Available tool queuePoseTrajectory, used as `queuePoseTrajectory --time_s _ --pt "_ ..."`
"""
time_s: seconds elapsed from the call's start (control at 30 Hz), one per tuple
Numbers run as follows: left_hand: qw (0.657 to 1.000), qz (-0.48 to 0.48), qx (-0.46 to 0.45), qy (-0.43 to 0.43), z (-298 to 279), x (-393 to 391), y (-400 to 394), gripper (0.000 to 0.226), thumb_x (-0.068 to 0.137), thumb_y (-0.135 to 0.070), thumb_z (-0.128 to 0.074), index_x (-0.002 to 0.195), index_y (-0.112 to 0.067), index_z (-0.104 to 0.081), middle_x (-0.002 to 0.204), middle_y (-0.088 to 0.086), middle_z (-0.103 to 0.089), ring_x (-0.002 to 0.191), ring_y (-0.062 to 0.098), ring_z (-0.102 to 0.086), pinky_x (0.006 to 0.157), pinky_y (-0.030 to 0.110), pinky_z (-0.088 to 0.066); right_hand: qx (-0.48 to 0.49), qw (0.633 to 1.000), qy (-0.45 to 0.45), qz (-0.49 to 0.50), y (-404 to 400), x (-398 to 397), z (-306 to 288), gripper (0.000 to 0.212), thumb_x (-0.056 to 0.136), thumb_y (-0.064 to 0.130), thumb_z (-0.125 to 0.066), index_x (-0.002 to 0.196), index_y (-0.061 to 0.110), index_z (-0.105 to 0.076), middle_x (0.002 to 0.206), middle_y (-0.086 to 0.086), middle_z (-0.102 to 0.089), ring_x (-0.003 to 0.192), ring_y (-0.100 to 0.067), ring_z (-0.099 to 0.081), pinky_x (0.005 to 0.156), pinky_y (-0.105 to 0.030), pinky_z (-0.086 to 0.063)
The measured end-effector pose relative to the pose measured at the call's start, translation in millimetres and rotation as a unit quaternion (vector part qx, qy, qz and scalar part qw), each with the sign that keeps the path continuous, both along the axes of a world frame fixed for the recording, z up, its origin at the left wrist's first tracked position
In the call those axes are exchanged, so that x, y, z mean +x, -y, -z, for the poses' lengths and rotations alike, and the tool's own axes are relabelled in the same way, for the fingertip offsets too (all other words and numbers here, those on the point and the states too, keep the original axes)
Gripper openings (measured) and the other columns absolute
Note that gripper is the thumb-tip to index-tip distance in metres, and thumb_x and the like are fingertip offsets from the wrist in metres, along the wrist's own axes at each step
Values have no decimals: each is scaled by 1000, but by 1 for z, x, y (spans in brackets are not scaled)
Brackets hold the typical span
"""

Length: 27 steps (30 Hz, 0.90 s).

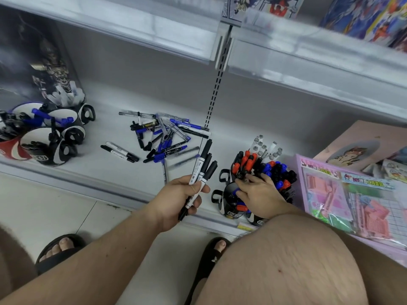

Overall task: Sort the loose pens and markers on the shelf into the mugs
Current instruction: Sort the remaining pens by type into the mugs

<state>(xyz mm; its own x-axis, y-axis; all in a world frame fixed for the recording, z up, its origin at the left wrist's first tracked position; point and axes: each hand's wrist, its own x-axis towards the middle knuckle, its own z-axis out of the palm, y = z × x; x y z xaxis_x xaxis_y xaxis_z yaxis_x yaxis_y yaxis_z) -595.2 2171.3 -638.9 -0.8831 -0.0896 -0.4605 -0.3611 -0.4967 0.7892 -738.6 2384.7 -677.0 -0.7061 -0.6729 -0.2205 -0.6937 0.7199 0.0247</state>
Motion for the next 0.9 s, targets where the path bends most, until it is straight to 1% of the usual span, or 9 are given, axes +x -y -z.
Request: queuePoseTrajectory --time_s 0.03,0.1,0.2,0.27,0.3,0.43,0.57,0.73,0.9 --pt "1000 4 11 -3 -3 0 0 14 99 -8 -50 95 -5 -63 82 3 -69 52 13 -46 43 23 -34 -1 1000 27 6 3 1 -13 49 104 41 -34 150 24 -37 145 5 -51 142 -15 -34 119 -39 -13" --pt "999 18 25 -15 -10 -1 -1 16 99 -7 -49 94 -4 -64 80 3 -69 51 13 -46 43 22 -33 -94 989 95 70 11 1 -46 44 104 37 -40 143 19 -48 123 0 -67 119 -17 -57 108 -30 -35" --pt "998 32 46 -34 -21 -3 -3 19 98 -5 -48 91 -3 -66 82 4 -70 52 13 -46 43 22 -32 -267 936 160 165 34 2 -103 31 101 32 -49 114 12 -69 106 -8 -73 85 -16 -69 82 -26 -53" --pt "996 38 64 -44 -26 -3 -7 19 96 -3 -49 91 -3 -67 89 9 -71 53 14 -47 43 22 -33 -331 887 245 211 47 10 -136 22 99 35 -54 104 21 -69 89 1 -73 58 -10 -62 56 -23 -48" --pt "995 43 73 -49 -29 -3 -9 18 95 -2 -49 91 -3 -67 91 12 -71 53 15 -48 43 22 -34 -345 865 288 224 52 16 -148 19 97 37 -58 106 24 -66 84 4 -73 53 -10 -57 51 -24 -44" --pt "992 73 77 -64 -37 -2 -15 20 95 -2 -49 107 2 -64 85 12 -73 51 15 -51 44 22 -38 -315 847 375 205 65 34 -158 24 88 21 -73 109 16 -62 70 0 -67 49 -12 -48 44 -25 -36" --pt "986 105 119 -52 -41 2 -12 22 94 -8 -51 111 -4 -64 102 14 -73 56 16 -57 46 21 -39 -357 838 345 225 62 37 -157 31 87 4 -70 116 7 -60 70 -7 -67 50 -15 -55 46 -25 -45" --pt "977 148 152 -38 -42 6 -9 29 93 -15 -50 119 -10 -62 111 13 -72 55 15 -58 42 18 -37 -382 841 303 235 47 34 -168 45 89 -1 -67 130 13 -53 68 -6 -65 47 -11 -59 48 -21 -48" --pt "981 176 71 -32 -44 3 -15 24 98 -8 -49 117 -10 -64 83 5 -71 46 10 -39 43 18 -31 -380 842 313 221 50 37 -172 26 95 12 -62 121 13 -58 71 -8 -69 51 -15 -60 48 -25 -50"
